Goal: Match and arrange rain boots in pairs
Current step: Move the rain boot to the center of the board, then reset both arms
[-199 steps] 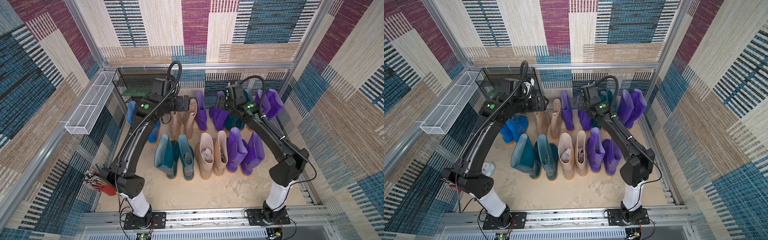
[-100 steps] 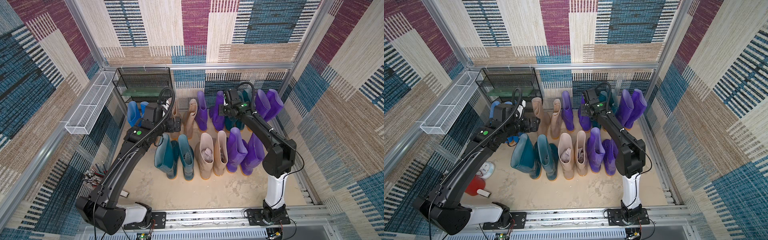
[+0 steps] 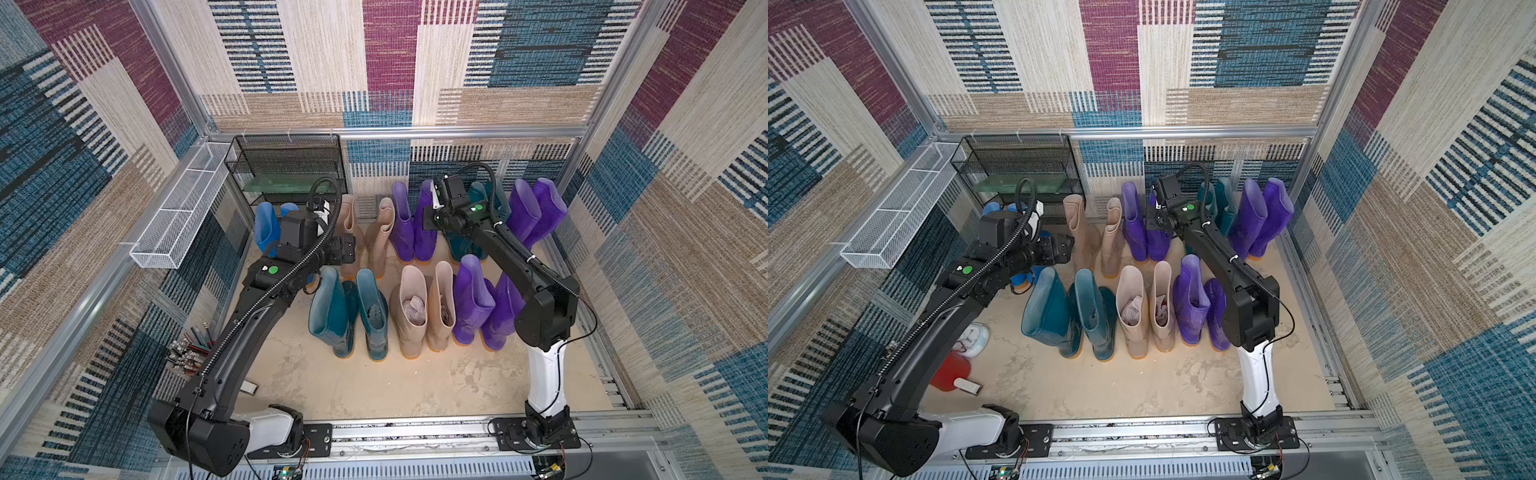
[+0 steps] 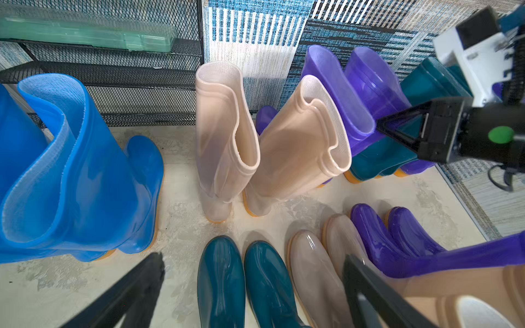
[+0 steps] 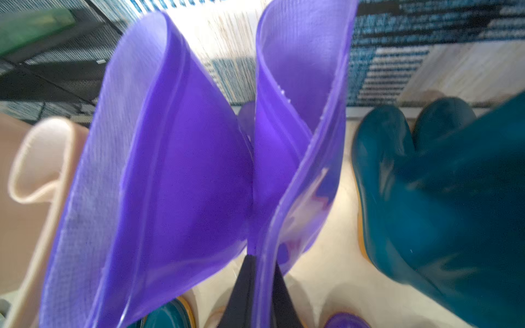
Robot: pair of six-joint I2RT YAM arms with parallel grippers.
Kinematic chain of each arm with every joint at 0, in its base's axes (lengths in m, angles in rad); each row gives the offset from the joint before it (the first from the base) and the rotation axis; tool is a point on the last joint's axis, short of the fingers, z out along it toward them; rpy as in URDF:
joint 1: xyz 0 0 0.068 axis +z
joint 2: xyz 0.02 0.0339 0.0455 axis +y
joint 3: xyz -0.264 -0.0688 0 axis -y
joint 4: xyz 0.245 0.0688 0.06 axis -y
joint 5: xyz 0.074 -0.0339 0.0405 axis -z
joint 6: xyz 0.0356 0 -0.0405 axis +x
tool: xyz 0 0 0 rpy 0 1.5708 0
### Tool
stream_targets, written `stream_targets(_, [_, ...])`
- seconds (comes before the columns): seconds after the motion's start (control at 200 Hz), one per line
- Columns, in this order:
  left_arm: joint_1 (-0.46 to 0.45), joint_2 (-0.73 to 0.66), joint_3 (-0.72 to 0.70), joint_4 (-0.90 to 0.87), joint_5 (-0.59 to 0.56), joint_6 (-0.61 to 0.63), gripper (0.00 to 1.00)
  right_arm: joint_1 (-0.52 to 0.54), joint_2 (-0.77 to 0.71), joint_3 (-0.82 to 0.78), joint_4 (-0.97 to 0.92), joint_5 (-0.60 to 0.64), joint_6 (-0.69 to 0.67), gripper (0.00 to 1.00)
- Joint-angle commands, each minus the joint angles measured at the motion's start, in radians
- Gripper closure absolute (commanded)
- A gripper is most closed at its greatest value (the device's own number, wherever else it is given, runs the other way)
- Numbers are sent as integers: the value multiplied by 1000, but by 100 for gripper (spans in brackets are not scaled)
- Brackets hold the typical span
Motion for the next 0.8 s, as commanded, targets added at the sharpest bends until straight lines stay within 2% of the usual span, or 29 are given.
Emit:
stream_targets(0.0, [1, -4, 0, 33, 22, 9, 0, 2, -72, -104, 44, -8, 2, 100])
stream_targets(0.055, [2, -8, -2, 35, 24, 11, 0, 5, -104, -149, 55, -13, 1, 99])
stream_targets(0.085, [2, -10, -2, 35, 26, 12, 0, 7, -117, -160, 58, -12, -2, 95])
stream_targets(0.11, [2, -12, -4, 37, 28, 13, 0, 7, -124, -163, 60, -10, -5, 84])
stream_targets(0.17, [1, -15, -1, 37, 30, 16, 0, 5, -125, -133, 35, -4, -14, 48])
stream_targets(0.21, [2, -18, 0, 35, 30, 17, 0, 2, -127, -92, 1, 21, -17, 37])
stream_targets(0.255, [1, -24, 0, 33, 30, 19, 0, -1, -141, -62, -20, 58, -23, 30])
stream_targets(0.396, [0, -46, -11, 37, 9, 8, 0, -51, -237, -86, -28, 172, -8, 23])
stream_targets(0.556, [0, -84, -26, 10, -57, -12, 0, -109, -413, -283, 36, 269, 21, 22])
stream_targets(0.706, [0, -160, -76, -8, -117, -55, 0, -192, -615, -545, 190, 237, 7, 19])
stream_targets(0.796, [-1, -203, -98, -36, -160, -69, 0, -198, -726, -647, 260, 223, -7, 18])
